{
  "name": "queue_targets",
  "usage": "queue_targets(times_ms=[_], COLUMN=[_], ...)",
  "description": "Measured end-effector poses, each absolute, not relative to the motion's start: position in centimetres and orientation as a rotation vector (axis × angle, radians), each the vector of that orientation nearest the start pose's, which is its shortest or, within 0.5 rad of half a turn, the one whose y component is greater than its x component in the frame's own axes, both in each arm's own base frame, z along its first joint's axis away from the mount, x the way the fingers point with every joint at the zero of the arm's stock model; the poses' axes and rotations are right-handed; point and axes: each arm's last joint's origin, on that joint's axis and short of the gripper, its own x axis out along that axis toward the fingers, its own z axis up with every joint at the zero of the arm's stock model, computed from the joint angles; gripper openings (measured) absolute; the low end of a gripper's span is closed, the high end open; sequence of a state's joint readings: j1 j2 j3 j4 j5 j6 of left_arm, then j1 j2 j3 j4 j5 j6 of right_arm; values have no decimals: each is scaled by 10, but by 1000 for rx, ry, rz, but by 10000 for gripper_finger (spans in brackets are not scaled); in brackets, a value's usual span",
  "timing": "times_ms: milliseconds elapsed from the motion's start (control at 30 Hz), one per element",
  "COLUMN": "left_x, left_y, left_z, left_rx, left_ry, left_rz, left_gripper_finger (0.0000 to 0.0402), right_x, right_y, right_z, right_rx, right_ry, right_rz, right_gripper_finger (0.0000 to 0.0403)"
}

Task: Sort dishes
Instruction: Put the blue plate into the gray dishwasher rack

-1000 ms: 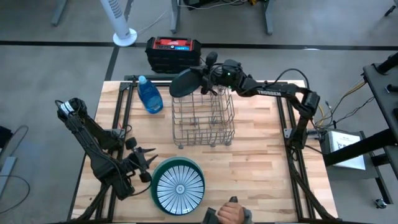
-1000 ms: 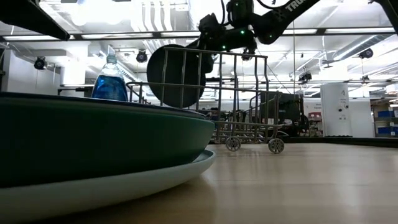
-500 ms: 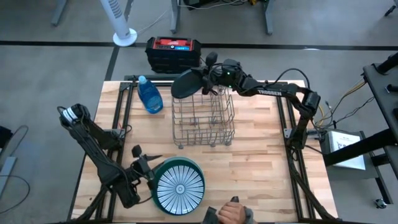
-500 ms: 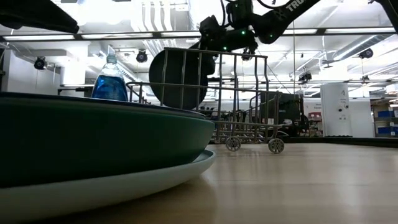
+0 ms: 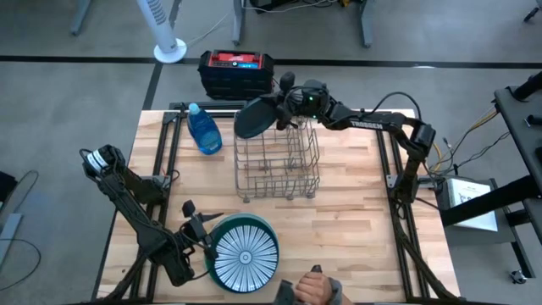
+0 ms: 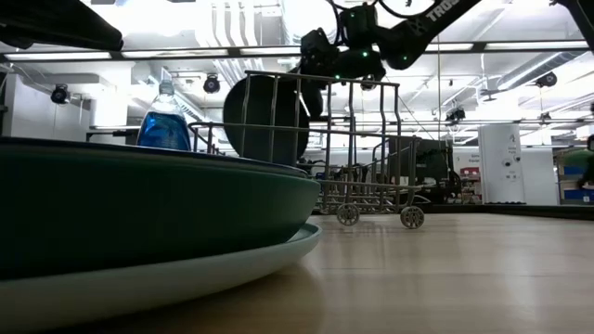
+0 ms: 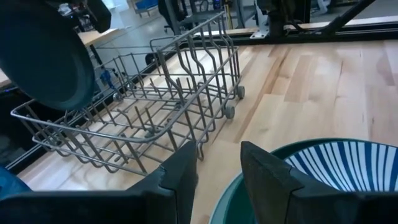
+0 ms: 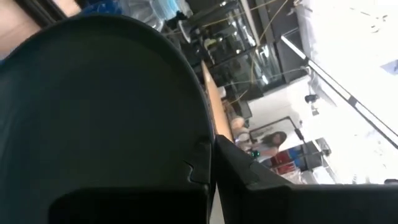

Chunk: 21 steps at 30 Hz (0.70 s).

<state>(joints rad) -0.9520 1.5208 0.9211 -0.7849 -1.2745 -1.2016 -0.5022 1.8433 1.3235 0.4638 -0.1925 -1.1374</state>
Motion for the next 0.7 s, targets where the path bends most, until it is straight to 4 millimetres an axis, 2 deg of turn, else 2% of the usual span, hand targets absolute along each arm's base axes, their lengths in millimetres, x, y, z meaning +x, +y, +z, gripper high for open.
queue_targets(times_ms=[133,700], left_x=[172,172], left_y=[-193,-193], left_z=[204,204], left_rx=[93,102], left_ry=[333,336], left_rz=[532,530], left_gripper_finger=[115,115], right_x=[383,382], right_y=[-204,-205], right_z=[275,277], right_rx=[-1065,-867], right_ry=[224,172], right_rz=[-244,-294], right_gripper_finger=[0,0])
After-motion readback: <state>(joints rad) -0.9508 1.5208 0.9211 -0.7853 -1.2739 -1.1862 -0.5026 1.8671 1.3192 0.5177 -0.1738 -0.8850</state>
